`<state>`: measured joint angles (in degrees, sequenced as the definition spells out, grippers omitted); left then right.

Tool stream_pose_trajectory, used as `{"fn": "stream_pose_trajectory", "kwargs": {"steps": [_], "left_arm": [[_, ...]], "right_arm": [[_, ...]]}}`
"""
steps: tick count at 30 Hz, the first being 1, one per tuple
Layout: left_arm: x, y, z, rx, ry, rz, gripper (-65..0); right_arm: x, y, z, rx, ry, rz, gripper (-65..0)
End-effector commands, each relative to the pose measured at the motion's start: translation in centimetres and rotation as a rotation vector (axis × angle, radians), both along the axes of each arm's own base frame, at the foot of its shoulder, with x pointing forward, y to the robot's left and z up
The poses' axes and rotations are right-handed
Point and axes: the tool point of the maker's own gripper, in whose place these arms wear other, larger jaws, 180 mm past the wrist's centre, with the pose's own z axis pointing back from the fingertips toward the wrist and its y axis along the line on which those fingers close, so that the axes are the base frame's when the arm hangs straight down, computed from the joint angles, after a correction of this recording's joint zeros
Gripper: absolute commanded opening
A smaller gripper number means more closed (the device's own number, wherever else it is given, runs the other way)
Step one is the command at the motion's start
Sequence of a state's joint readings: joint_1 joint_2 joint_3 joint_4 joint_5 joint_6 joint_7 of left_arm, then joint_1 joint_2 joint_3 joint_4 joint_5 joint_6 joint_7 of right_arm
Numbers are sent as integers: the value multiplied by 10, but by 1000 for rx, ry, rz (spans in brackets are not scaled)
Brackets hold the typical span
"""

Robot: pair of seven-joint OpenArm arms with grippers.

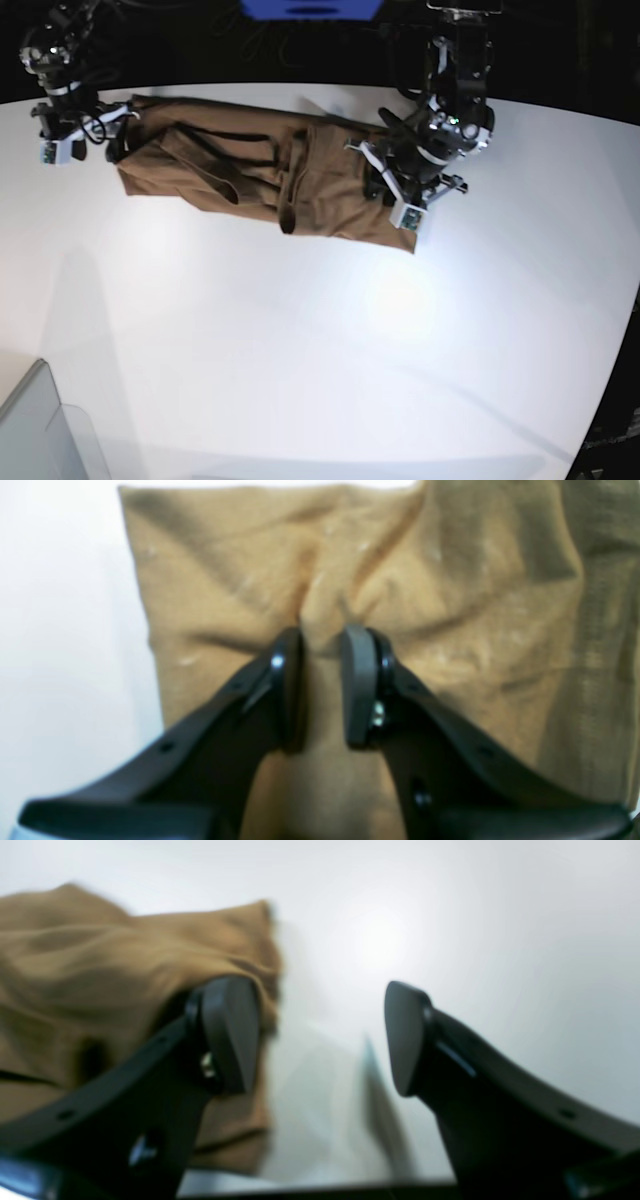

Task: Layout the t-shirt on the table in an organized manner, then fold the t-shirt properly
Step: 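Release the shirt end with the right gripper and shift it outward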

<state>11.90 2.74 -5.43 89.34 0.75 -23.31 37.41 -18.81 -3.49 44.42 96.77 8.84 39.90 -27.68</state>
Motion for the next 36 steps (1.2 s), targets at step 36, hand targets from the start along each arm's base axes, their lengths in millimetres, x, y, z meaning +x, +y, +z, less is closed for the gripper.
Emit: {"fn": "stream_pose_trajectory", "kwargs": {"steps": [36], "left_arm": [[-40, -8, -53, 43, 235, -35, -501]], "right_arm": [[-1, 42, 47, -46, -96, 76, -202]]}}
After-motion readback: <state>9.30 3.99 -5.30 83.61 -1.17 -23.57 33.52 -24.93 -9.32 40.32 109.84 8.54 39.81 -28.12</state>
